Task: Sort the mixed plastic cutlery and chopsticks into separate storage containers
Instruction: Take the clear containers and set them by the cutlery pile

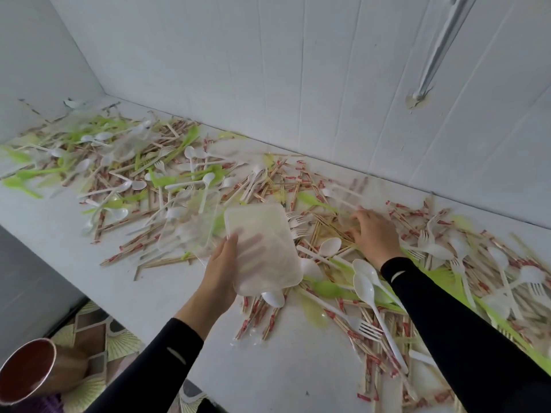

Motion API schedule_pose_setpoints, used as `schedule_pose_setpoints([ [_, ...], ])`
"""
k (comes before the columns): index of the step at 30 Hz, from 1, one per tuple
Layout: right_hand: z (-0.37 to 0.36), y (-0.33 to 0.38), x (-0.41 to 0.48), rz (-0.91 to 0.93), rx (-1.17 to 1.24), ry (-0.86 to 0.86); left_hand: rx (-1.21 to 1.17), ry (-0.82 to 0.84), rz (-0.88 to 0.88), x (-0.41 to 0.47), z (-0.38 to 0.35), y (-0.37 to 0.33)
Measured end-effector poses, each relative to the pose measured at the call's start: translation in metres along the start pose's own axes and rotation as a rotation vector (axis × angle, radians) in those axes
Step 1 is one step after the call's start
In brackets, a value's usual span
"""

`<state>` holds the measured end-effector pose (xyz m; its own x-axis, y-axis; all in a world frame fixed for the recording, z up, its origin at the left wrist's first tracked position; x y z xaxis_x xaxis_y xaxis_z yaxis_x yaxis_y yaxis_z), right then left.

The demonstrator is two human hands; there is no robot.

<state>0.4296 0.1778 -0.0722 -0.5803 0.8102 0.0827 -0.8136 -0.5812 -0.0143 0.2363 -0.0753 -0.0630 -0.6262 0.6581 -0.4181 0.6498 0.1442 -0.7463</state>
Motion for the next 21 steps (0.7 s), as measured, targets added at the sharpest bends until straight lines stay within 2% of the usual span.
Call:
schedule_pose_setpoints([
  [5,0.038,0.016,-0.013,-0.063,0.079,-0.216,-0.02,0.048,0.082,0.006,0.001,-0.007],
  [9,0.09,0.062,-0.04,-0.046,0.265,-0.421,-0.031,0.087,0.121,0.014,0.0,-0.026],
  [13,0.117,0.153,-0.074,0.22,0.449,-0.433,-0.02,0.125,0.143,0.024,0.009,-0.045],
  [17,0.117,0.242,-0.096,0.506,0.505,-0.385,0.035,0.224,0.173,0.031,0.025,-0.068],
  [21,0.105,0.308,-0.102,0.629,0.515,-0.336,0.089,0.302,0.158,0.038,0.054,-0.098],
])
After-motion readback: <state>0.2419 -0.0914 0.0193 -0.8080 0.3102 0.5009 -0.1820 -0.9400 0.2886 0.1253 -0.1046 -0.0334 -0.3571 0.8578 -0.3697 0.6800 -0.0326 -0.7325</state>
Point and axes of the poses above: each hand's wrist, its own x-axis towards the middle knuckle, its own z-axis out of the back of the hand, y = z × x, the point moved 9 cm from there along x, towards the middle knuckle, and after that the axes turned 15 degrees about -x, right-handed, at the moved point
